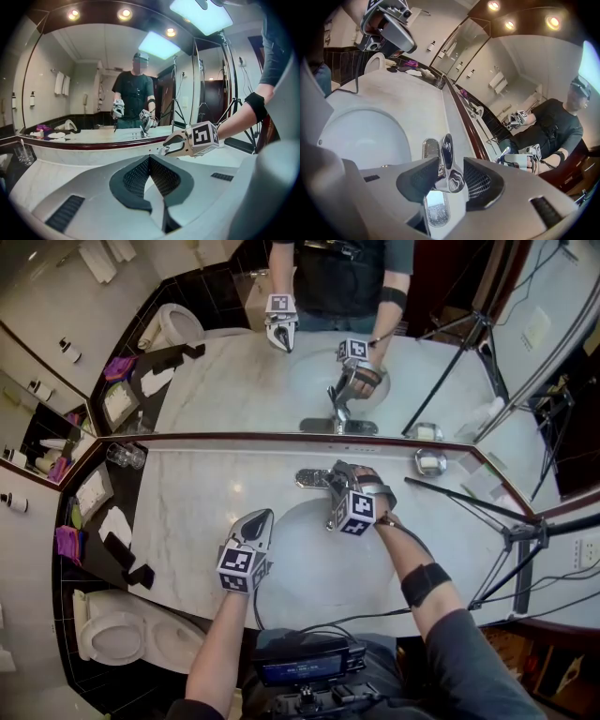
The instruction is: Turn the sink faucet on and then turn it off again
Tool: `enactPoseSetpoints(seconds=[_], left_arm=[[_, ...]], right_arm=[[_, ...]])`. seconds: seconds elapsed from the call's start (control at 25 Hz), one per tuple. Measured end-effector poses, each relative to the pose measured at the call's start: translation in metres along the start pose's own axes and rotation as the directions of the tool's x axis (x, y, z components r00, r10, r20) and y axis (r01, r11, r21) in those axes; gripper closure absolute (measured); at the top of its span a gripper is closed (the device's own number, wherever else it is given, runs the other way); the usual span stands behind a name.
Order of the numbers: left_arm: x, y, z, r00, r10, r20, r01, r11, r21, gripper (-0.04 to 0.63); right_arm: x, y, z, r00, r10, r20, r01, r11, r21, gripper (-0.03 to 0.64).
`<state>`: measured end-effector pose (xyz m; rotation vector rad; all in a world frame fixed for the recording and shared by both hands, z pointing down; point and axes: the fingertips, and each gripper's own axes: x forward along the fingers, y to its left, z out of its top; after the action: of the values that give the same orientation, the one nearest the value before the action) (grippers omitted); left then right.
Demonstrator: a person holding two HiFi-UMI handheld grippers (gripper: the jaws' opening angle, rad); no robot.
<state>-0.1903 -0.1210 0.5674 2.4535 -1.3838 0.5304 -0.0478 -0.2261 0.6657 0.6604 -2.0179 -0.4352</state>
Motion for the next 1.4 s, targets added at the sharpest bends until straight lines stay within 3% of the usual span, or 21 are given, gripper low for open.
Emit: enactPoseSetpoints(seconds=[0.24, 0.8, 1.4], left_arm=[[0.003, 0.001, -0.004, 1.0, -0.001, -0.009, 0.001, 1.0, -0.004, 0.595], [0.014, -0.006, -0.005, 1.0, -0.019, -0.02, 0.019, 1.0, -0.005, 0.595], [0.02, -0.005, -0.005, 0.999, -0.021, -0.024, 0.021, 1.0, -0.011, 0.595]], right_arm=[[0.004, 0.0, 0.003, 0.999, -0.048, -0.002, 0.048, 0.999, -0.007, 0.525], [0.005, 0.009, 0.005, 0.997, -0.073, -0.007, 0.072, 0.993, -0.094, 0.526], [0.01, 0.032, 0.002, 0.996, -0.083, -0.036, 0.069, 0.953, -0.294, 0.531]])
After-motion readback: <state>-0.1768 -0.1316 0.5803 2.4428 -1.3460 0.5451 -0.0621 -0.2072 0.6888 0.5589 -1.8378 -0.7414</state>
